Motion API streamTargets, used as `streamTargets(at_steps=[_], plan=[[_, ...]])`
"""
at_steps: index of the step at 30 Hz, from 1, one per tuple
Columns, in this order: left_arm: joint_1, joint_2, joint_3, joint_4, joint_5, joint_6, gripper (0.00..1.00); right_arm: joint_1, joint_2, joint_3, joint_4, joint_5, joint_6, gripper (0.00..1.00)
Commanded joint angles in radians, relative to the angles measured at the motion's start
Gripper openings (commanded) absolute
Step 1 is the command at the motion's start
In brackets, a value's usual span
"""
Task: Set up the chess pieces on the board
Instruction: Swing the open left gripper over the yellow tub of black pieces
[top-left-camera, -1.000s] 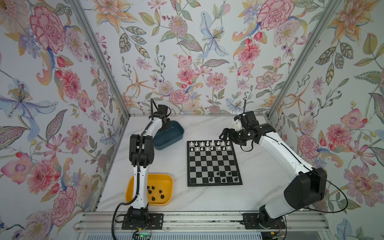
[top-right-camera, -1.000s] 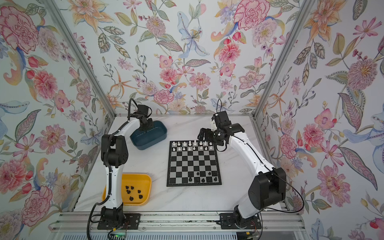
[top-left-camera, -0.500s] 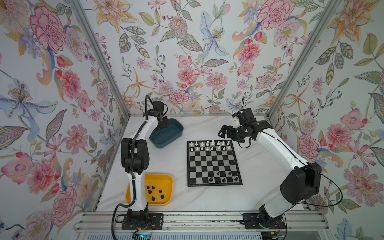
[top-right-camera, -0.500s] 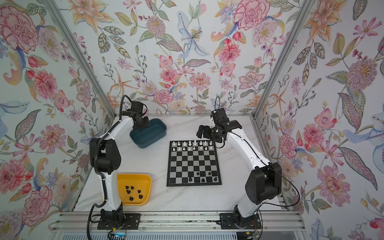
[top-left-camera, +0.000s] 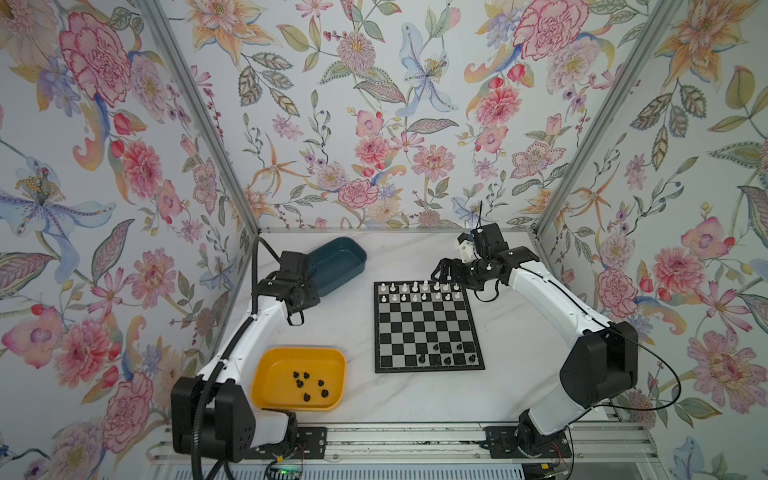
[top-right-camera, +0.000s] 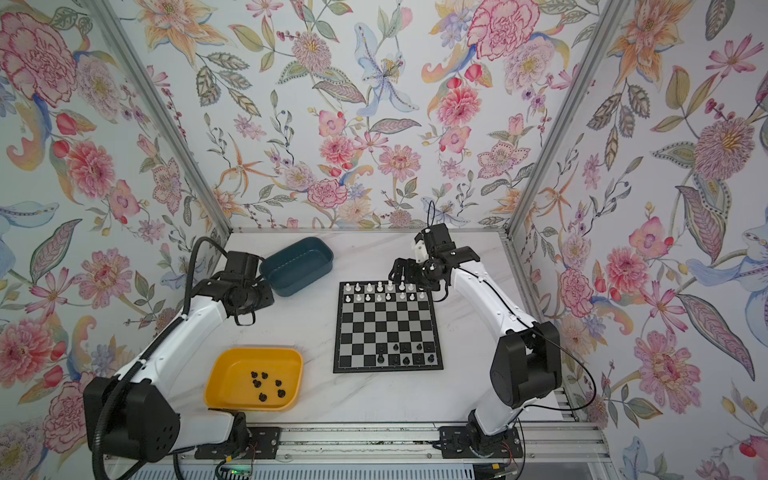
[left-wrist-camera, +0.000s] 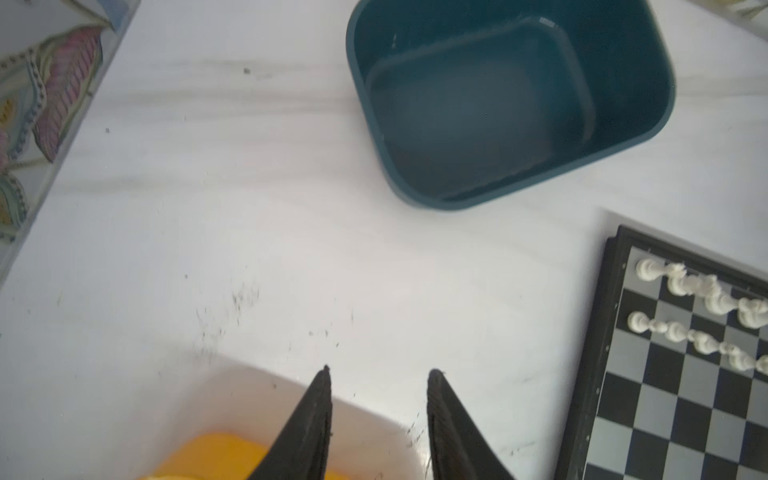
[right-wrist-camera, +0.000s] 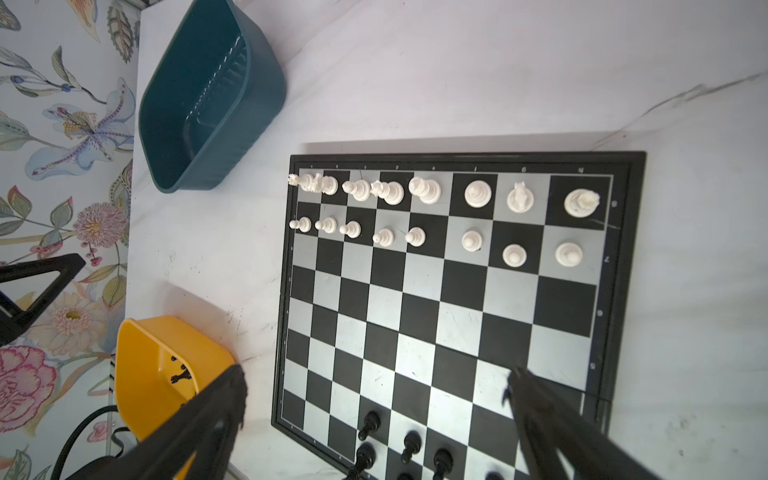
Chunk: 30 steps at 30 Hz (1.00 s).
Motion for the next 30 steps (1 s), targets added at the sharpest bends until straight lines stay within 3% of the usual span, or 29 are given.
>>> streamTargets(at_steps=[1,11,19,30], plan=[[-0.043,-0.100,-0.084,-0.061,-0.030,-0.109,0.41,0.013,-0.017,-0.026,0.039,-0.048,-0.022,0.99],[-0.197,-0.169,-0.268,-0.014,-0.023,-0.263,0.39,0.025,-0.061,-0.082,0.038,-0.060,-0.035,0.99],[-0.211,-0.149,-0.336,0.041,-0.007,-0.274,0.40,0.025,-0.109,-0.123,0.030,-0.044,-0.033,0.99],[-0.211,-0.124,-0.320,0.039,-0.015,-0.255,0.40,0.021,-0.121,-0.125,0.017,-0.033,-0.032,0.99]])
